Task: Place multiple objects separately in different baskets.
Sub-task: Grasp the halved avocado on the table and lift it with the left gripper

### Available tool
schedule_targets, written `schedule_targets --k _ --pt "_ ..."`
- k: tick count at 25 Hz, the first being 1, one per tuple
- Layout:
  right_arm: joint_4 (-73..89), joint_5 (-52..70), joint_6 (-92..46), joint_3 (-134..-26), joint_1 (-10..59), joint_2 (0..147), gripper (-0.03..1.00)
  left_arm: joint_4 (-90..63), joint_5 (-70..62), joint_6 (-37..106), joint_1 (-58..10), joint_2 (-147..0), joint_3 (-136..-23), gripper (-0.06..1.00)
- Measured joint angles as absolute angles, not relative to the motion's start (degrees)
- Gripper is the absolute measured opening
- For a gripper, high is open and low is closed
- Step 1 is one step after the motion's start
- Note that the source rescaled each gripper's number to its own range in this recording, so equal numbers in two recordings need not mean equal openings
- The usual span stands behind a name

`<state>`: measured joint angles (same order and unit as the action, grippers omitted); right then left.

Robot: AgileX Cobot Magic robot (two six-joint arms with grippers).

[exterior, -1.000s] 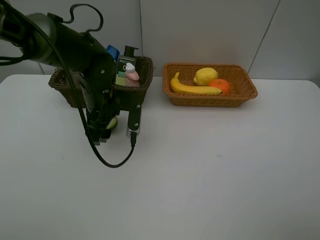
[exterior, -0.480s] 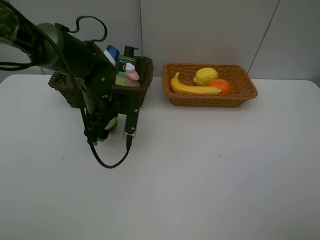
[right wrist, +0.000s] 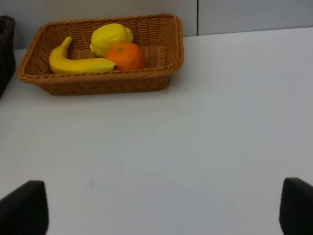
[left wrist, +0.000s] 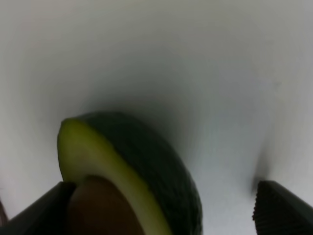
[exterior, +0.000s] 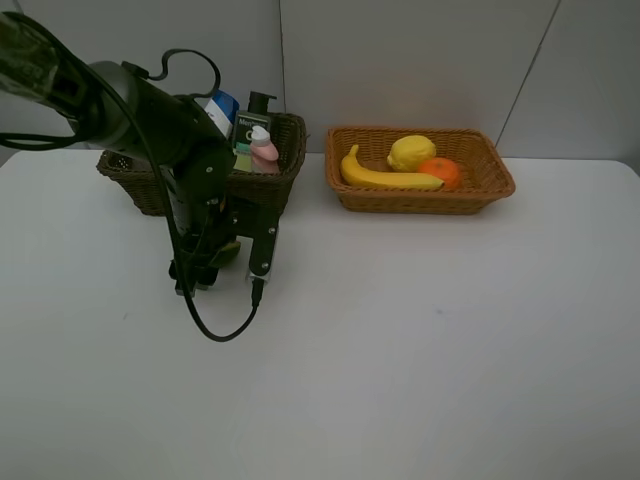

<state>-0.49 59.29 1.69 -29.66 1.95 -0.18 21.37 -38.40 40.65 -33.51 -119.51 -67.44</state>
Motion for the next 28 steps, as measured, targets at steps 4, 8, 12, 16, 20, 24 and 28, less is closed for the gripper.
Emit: schedule_targets --k 4,8,12,16,20,24,28 --pt "-0.5 59.3 1.7 -29.7 1.9 -0.2 1.00 21.2 -38.4 40.7 -33.5 -119.5 -67.4 0.95" --pt "-0.5 59.3 1.7 -29.7 1.9 -0.2 1.00 20.9 -38.4 40.7 -33.5 -119.5 -67.4 0.93" --pt "-0.5 59.3 1.7 -29.7 1.9 -0.2 1.00 21.0 -38.4 40.7 -33.5 -119.5 -67.4 0.71" --pt "-0.5 59.3 1.7 -29.7 1.9 -0.2 1.00 20.4 -38.7 40.7 -33.5 -119.5 -67.4 0.61" --pt "-0.5 59.3 1.7 -29.7 1.9 -0.2 1.00 19.1 -38.9 40.7 -33.5 -119.5 -67.4 0.61" --pt "-0.5 59.3 1.7 -29.7 1.9 -0.2 1.00 18.8 -38.9 40.7 -33.4 -119.5 -67.4 0.61" --pt "-0.5 59.3 1.7 -29.7 1.9 -0.2 1.00 18.5 -39.3 40.7 -33.4 -119.5 -67.4 0.61"
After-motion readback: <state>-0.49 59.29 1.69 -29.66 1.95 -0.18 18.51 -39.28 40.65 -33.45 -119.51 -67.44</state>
